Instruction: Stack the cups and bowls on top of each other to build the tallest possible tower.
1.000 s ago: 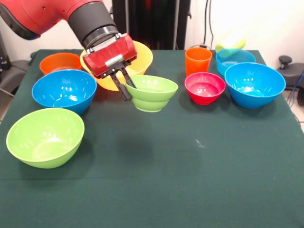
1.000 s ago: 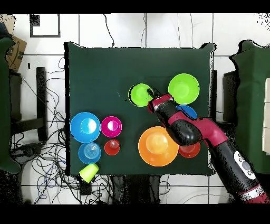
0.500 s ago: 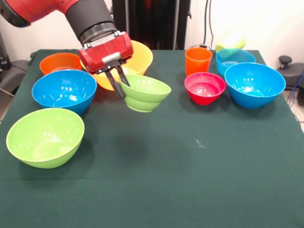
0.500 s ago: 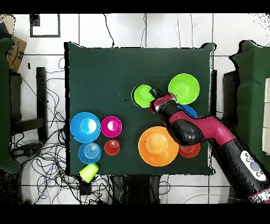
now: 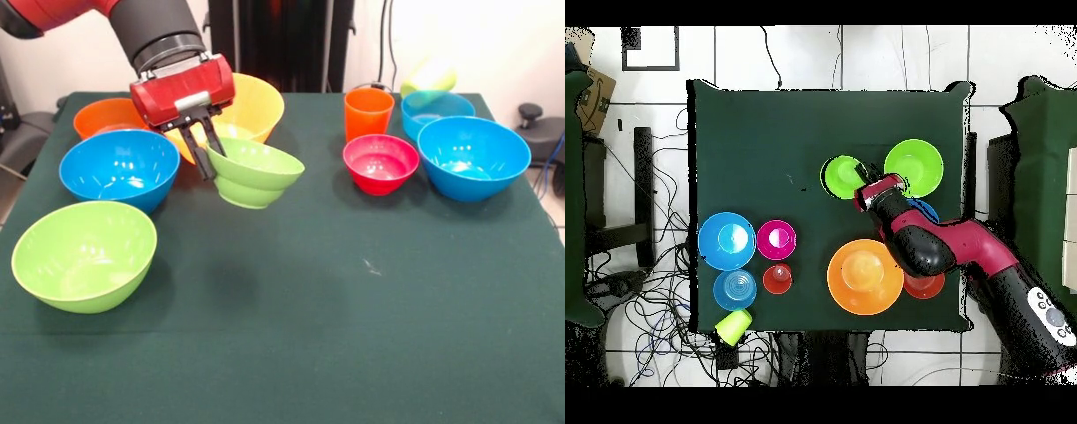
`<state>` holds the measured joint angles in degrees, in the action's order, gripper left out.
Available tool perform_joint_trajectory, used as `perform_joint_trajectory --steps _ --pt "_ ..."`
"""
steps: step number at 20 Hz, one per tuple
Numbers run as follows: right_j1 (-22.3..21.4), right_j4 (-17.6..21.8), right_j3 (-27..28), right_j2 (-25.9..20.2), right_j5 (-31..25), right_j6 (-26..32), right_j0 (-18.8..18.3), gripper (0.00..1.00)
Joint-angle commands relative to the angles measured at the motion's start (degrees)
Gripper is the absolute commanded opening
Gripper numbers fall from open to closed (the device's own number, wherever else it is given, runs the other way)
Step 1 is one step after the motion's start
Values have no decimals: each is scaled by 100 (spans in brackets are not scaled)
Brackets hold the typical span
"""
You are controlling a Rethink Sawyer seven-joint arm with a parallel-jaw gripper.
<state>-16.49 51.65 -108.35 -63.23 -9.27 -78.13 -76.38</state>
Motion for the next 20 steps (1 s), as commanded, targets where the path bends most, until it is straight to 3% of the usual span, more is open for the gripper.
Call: perform_joint_trajectory --steps 1,8,20 --pt "351 165 -219 289 353 -457 147 0" --pt "678 128 -224 236 544 -497 96 0" --pt "1244 526 8 394 464 -70 -78 0"
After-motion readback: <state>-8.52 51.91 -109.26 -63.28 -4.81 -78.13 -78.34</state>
